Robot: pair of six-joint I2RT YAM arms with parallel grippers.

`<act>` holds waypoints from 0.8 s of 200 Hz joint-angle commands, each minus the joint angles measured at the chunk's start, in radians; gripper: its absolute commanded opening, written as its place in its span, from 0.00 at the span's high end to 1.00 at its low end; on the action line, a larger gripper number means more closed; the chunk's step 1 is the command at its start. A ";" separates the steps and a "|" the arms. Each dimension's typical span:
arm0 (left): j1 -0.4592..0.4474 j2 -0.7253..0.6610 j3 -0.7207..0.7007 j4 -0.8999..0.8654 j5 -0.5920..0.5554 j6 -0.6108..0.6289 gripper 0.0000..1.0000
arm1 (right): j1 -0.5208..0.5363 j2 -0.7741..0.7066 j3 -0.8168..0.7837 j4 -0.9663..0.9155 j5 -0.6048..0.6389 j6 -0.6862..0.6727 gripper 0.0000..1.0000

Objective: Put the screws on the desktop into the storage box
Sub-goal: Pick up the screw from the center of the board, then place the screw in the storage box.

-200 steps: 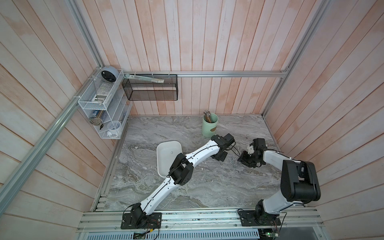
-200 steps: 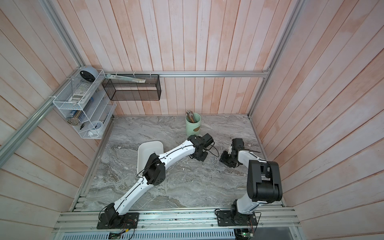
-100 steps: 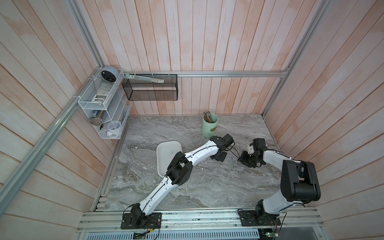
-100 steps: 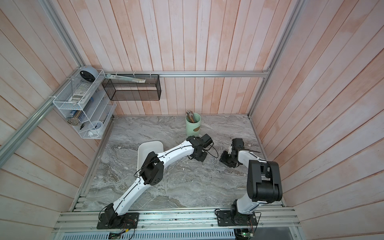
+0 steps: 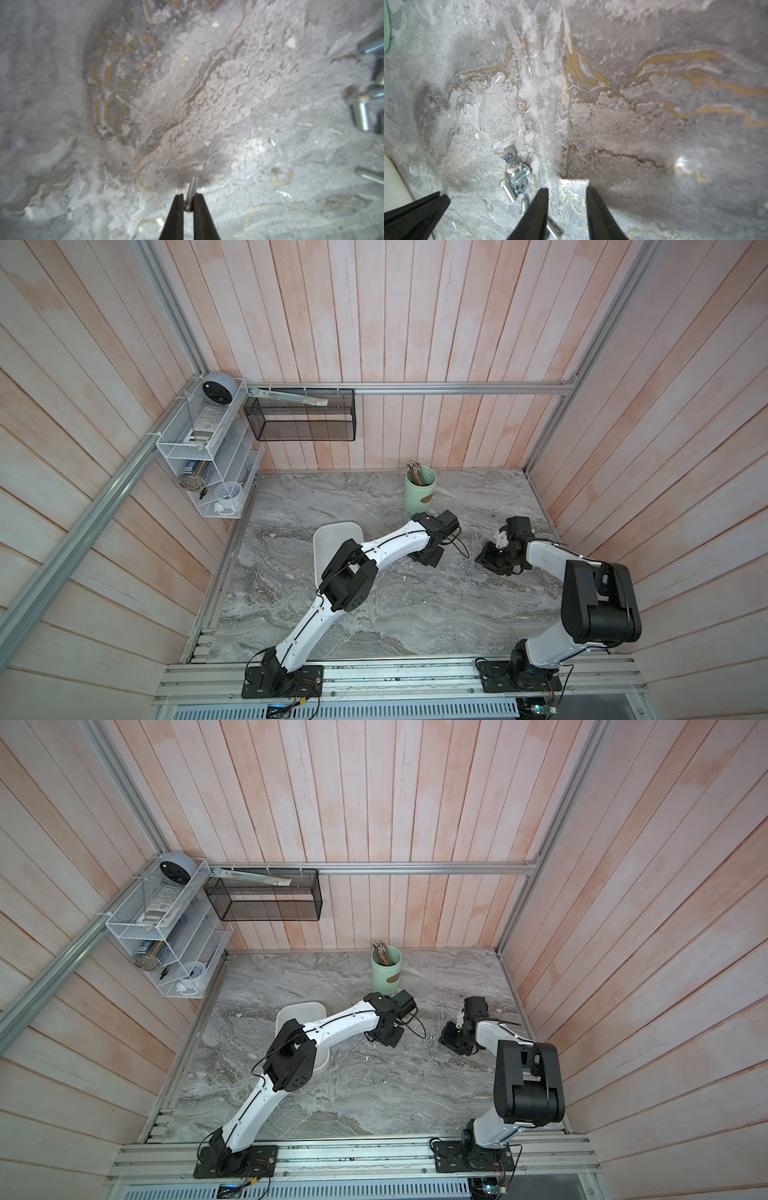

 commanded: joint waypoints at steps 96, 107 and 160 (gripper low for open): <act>0.291 -0.647 -0.657 0.138 -0.108 -0.063 1.00 | 0.001 0.035 -0.040 -0.055 0.022 0.001 0.64; 0.359 -0.683 -0.744 0.177 -0.079 -0.076 1.00 | 0.002 0.035 -0.041 -0.054 0.022 0.003 0.64; 0.474 -0.607 -0.846 0.251 -0.050 -0.126 1.00 | 0.001 0.033 -0.042 -0.053 0.022 0.004 0.63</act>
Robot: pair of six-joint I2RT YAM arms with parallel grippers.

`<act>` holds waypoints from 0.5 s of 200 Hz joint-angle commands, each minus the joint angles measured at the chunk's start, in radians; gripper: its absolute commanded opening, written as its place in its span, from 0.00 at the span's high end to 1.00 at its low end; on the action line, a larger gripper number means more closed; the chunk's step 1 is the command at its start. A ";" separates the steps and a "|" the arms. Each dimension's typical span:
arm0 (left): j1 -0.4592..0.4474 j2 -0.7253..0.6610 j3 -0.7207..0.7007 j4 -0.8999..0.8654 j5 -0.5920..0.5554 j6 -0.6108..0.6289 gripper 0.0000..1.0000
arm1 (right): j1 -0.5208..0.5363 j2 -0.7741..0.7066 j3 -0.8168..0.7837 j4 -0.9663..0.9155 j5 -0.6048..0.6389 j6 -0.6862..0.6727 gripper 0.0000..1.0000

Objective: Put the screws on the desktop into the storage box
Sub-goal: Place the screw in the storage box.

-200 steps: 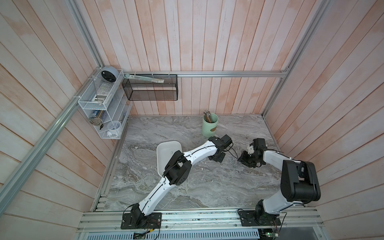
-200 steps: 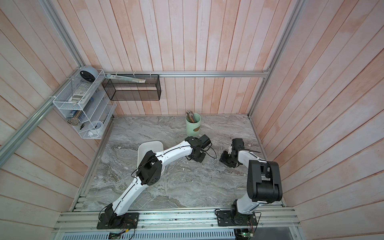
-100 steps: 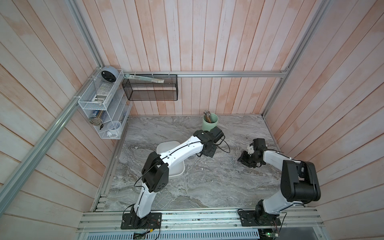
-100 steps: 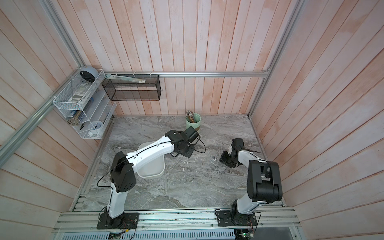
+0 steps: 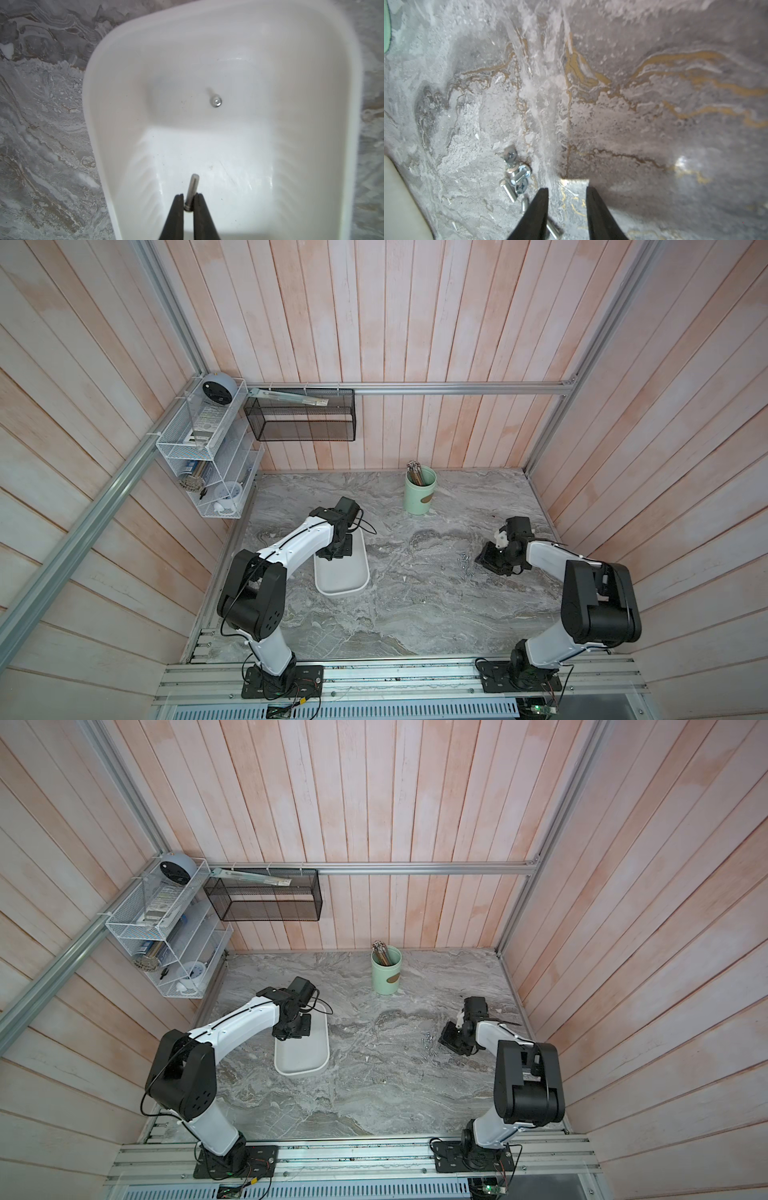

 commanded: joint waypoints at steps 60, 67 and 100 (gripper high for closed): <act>0.007 0.114 0.029 0.106 0.089 -0.030 0.69 | 0.002 0.037 -0.037 -0.060 0.023 0.004 0.61; 0.007 0.116 0.033 0.104 0.090 -0.031 0.62 | 0.001 0.039 -0.037 -0.062 0.022 0.004 0.61; 0.007 0.090 0.034 0.096 0.094 -0.040 0.37 | 0.002 0.042 -0.033 -0.066 0.024 0.004 0.60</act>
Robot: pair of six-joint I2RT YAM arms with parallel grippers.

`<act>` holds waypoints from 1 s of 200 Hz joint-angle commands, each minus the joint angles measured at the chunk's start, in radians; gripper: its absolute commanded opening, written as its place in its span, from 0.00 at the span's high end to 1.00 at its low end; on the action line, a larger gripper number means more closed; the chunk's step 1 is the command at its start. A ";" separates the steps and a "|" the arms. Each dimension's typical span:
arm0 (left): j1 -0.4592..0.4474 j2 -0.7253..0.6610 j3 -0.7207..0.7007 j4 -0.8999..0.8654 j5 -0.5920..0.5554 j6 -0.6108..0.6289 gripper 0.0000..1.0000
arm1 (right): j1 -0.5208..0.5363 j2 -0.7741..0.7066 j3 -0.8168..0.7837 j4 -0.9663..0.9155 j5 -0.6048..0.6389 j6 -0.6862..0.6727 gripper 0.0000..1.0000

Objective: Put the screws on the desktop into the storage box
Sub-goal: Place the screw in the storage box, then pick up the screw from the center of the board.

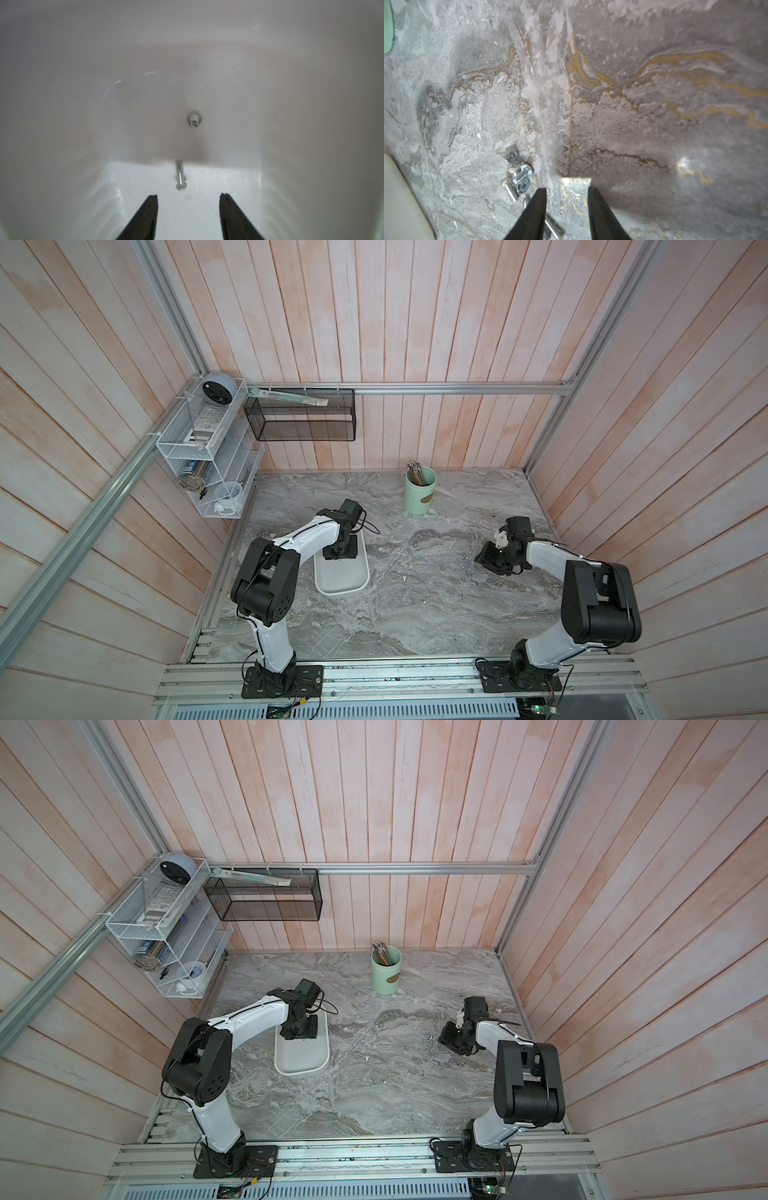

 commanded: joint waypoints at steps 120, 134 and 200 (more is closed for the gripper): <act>-0.006 -0.505 -0.042 -0.201 0.043 0.054 0.34 | 0.160 -0.049 0.063 -0.200 0.164 -0.049 0.59; -0.006 -0.564 -0.085 -0.201 0.056 0.066 0.34 | 0.196 -0.034 0.097 -0.219 0.204 -0.054 0.59; -0.006 -0.696 -0.238 -0.141 0.046 0.071 0.33 | 0.232 0.082 0.223 -0.288 0.278 -0.061 0.59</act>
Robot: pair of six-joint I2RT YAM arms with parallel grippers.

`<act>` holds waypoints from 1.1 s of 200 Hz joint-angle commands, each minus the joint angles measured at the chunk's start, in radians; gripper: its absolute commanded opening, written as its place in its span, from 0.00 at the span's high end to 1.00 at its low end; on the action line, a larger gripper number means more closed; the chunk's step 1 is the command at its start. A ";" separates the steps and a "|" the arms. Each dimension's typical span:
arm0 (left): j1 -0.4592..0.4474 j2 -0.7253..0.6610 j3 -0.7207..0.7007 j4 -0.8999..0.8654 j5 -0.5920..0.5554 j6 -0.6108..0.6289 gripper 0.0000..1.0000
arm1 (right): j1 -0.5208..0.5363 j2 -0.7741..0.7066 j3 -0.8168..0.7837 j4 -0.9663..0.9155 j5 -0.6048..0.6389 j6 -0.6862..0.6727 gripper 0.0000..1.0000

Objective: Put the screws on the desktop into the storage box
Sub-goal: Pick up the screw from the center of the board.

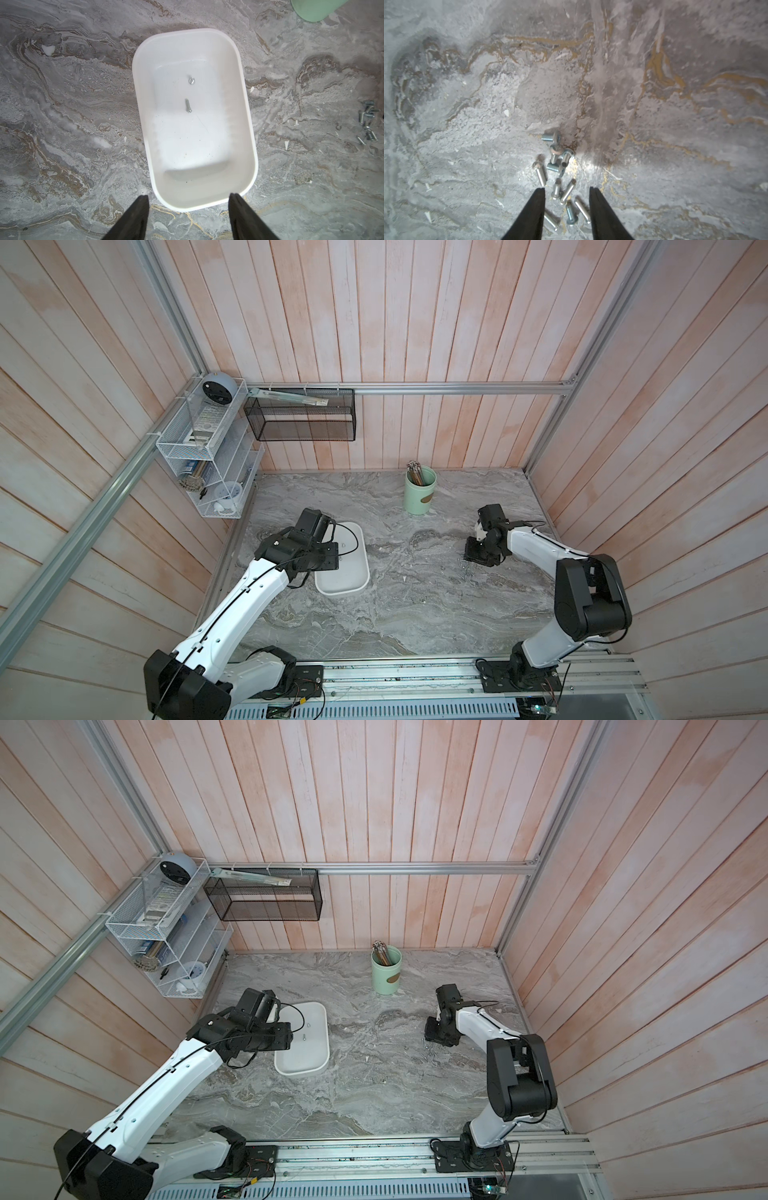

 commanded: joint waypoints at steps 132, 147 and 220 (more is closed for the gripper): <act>-0.004 0.014 -0.035 0.030 -0.033 0.014 0.33 | 0.008 0.155 0.140 -0.084 0.051 -0.041 0.68; -0.005 0.016 -0.035 0.030 -0.033 0.013 0.33 | 0.008 0.162 0.146 -0.085 0.048 -0.043 0.69; -0.005 0.028 -0.034 0.029 -0.034 0.013 0.33 | 0.008 0.166 0.153 -0.098 0.057 -0.050 0.71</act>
